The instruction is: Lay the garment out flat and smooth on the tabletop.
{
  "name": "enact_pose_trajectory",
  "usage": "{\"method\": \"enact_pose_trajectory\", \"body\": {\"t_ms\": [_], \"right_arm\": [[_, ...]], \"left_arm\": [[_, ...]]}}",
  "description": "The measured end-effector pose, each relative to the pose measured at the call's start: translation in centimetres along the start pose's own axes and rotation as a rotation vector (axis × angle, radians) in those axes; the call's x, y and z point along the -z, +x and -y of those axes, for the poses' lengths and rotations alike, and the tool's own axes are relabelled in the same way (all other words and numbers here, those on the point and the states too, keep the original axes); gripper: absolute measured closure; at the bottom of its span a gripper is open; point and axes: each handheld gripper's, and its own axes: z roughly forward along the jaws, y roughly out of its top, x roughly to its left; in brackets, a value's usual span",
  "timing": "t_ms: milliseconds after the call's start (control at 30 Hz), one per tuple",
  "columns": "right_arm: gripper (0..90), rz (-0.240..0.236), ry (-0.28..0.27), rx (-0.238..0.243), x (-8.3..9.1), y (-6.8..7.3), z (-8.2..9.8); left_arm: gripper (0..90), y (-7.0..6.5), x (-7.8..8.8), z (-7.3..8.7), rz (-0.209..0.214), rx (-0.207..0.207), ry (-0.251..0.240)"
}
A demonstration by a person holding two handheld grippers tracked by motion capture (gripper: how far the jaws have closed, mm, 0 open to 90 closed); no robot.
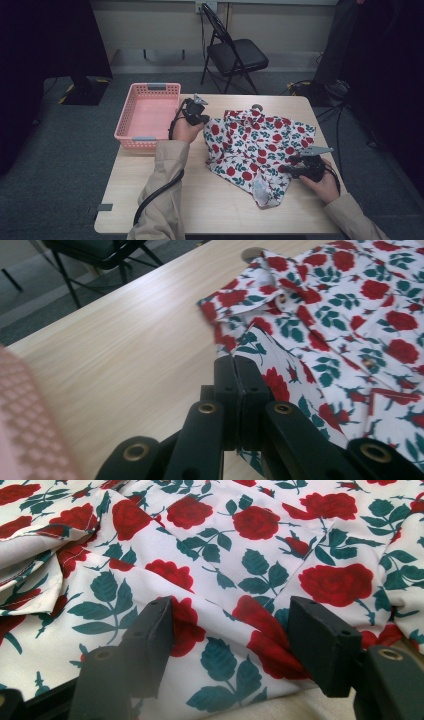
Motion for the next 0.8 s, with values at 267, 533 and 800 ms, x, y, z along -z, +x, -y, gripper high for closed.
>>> {"method": "enact_pose_trajectory", "body": {"t_ms": [267,533,800], "right_arm": [[35.3,0.0,0.0,0.001,0.0,0.0,0.0],[35.3,0.001,0.0,0.001,0.0,0.0,0.0],[35.2,0.0,0.0,0.001,0.0,0.0,0.0]], "left_arm": [[89.0,3.2,1.6,2.7,-0.134,0.068,0.005],[41.3,0.7,3.3,3.9,-0.166,0.084,-0.068],[22.3,-5.1,2.1,6.4,0.027,0.055,-0.087]]}}
